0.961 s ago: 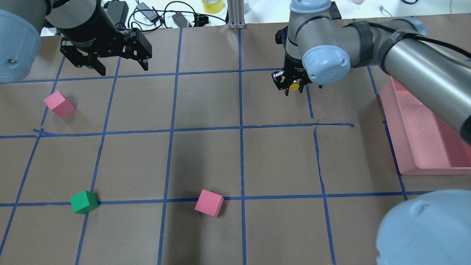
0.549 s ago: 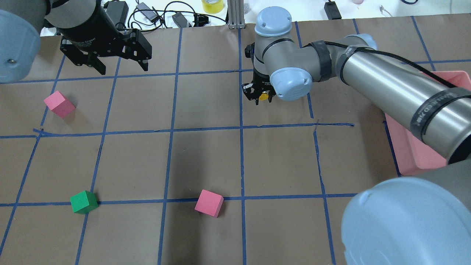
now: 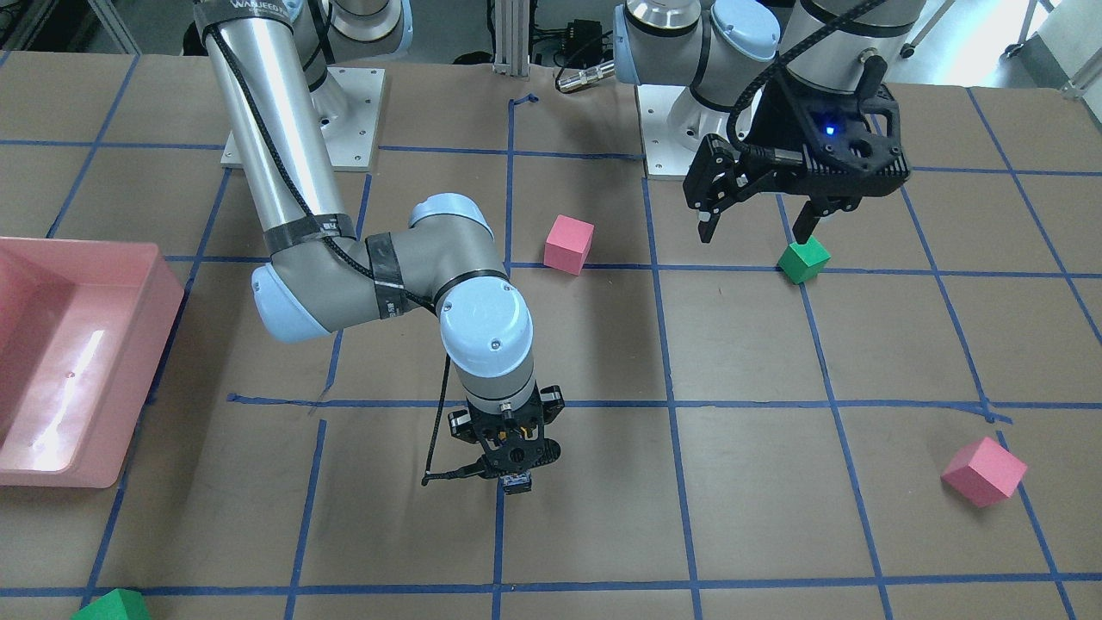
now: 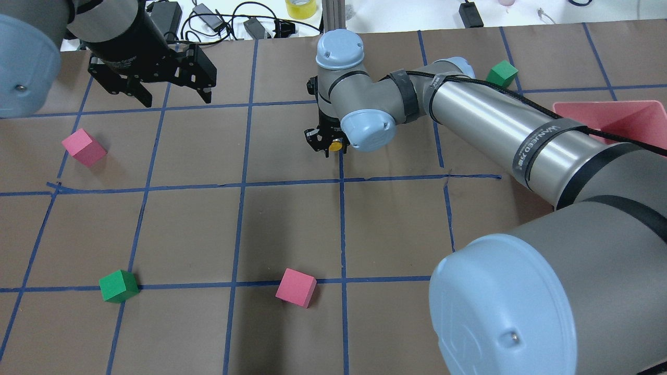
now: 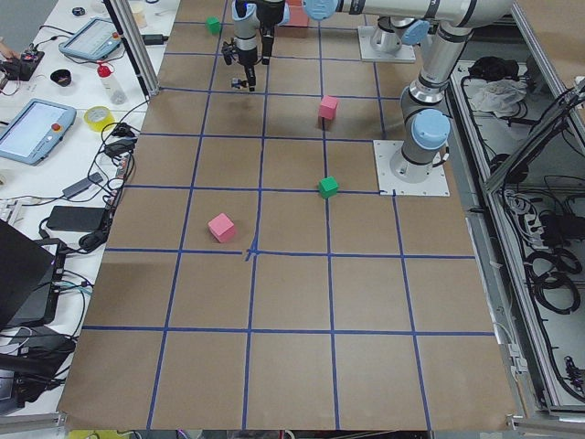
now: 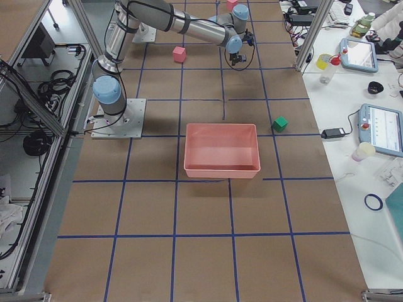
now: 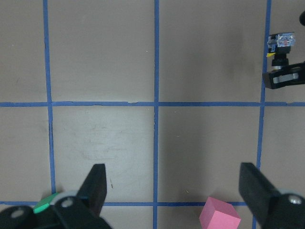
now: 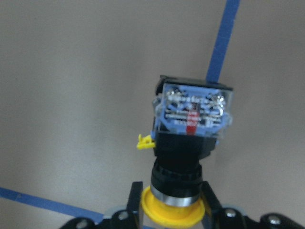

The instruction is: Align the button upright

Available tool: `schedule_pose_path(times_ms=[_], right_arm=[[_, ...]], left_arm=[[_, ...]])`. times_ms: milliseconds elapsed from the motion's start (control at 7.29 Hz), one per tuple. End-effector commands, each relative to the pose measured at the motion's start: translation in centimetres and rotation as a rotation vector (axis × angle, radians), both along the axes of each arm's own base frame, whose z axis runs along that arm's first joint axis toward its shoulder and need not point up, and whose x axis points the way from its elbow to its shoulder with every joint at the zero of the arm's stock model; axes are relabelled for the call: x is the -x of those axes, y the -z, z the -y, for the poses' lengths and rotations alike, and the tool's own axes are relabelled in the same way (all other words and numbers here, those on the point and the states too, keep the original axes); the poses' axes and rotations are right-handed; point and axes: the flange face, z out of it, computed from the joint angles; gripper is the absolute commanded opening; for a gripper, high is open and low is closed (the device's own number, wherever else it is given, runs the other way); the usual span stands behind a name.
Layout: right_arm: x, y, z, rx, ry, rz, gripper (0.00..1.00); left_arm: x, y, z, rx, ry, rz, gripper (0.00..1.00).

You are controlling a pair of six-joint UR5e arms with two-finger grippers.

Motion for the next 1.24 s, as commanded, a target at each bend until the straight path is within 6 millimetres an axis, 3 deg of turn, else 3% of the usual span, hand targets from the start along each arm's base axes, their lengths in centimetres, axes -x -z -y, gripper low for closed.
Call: schedule_pose_path(times_ms=[0,412,686,961,1098], right_arm=[[-0.8,1.1,-0.5,-0.017,-0.011,-0.007,0.00],[-0.4,2.1,-1.2,-0.043,0.048,-0.032,0.00],[-0.2,2.7,-1.6,-0.060,0.067,-0.038,0.07],[-0.2,2.4,-1.7,-0.049,0.037,-0.035,0.59],[-0.1,2.4,-1.8,-0.046,-0.009,-0.035,0.71]], left_arm=[[0.0,1.6,-0.9,-0.030,-0.002,0.002,1.00],[-0.1,1.8,-1.3,-0.030,-0.006,0.013,1.00],[-0.1,1.3,-1.7,-0.002,-0.112,0.001,1.00],[0.1,3.8,-1.3,0.150,-0.100,-0.011,1.00],[0.2,5.3,-2.0,0.215,-0.097,-0.011,1.00]])
